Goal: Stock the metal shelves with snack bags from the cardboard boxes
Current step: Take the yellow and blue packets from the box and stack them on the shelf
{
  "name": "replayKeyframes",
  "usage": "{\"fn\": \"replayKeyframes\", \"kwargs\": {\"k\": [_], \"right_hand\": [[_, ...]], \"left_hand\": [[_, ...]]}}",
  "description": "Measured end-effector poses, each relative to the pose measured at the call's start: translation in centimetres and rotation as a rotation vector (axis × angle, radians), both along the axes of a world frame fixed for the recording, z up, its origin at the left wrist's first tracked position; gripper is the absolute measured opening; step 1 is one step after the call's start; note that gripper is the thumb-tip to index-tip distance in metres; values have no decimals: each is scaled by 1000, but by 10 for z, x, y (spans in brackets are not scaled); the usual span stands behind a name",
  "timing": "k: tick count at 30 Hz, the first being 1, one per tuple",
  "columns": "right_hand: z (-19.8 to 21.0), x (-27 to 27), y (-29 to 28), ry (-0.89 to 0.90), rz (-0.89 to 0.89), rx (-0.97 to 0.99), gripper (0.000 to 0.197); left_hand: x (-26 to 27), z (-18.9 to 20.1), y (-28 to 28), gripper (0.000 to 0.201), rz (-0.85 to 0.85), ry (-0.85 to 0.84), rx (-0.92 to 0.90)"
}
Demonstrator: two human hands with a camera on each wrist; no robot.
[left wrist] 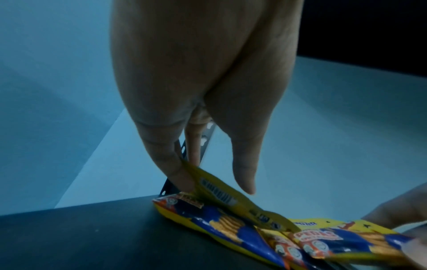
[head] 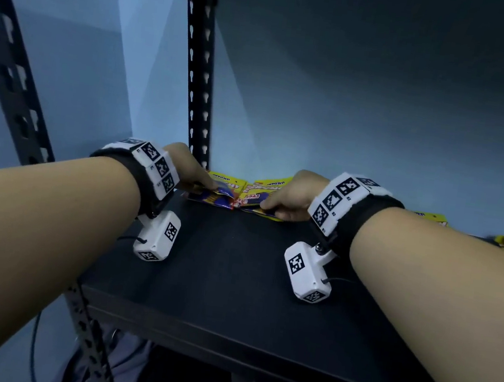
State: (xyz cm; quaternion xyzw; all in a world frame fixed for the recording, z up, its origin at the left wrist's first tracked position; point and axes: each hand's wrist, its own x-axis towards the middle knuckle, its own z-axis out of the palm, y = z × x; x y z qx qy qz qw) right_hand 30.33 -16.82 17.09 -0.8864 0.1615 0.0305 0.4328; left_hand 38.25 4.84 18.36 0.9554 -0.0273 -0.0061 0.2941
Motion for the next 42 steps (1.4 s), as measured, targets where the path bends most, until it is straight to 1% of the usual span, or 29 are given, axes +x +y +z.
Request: {"fn": "replayKeyframes", "kwargs": {"k": [2,6,8,10,11,12,15,18,19,21,23,24,26,28,30,31,33,36,39,42], "right_hand": [[0,2,2,28,53,-142,35],[8,-5,6,51,112,-372,44],[9,-5,9,74,126,-475,47],[9,-5,11,104,135,-495,47],[9,-6,11,114,134,-481,45],[9,-7,11,116,131,-470,44],[10,-11,15,96,128,-499,43],[9,-14,17,102,144,-551,43],[10,-17,16,108,149,-572,44],[13,-24,13,117,164,-587,43],[17,-32,10,126,183,-604,43],[18,-36,9,123,189,-627,43],[22,-42,9,110,194,-694,44],[25,-49,7,98,197,-733,45],[28,-57,0,106,212,-719,43],[28,-60,-6,125,220,-694,41],[25,-67,-18,183,228,-620,42],[20,-78,-34,234,218,-562,48],[19,-91,-42,243,216,-528,51],[21,-106,-47,237,222,-508,53]], "left_hand": [[1,0,-1,45,-7,-3,65],[1,-2,-1,48,-18,-35,170],[3,-2,-1,49,-47,-16,201],[4,-3,-1,50,-83,-7,214],[4,-3,0,54,-91,-3,224],[6,-5,0,59,-99,2,245],[-1,-4,-2,63,-108,12,301],[-10,-5,-1,70,-158,-54,311],[-14,-5,-1,69,-184,-97,285],[-23,-1,-4,59,-268,-176,256],[-33,3,-13,48,-375,-184,297],[-37,4,-18,45,-421,-192,323],[-47,5,-31,51,-491,-205,384],[-49,0,-45,64,-544,-210,454],[-48,-6,-58,73,-592,-190,546],[-47,-8,-64,74,-605,-185,589],[-44,-10,-71,70,-604,-196,642],[-42,-10,-78,59,-578,-230,648],[-43,-12,-83,54,-559,-218,649],[-47,-12,-88,54,-563,-189,671]]}}
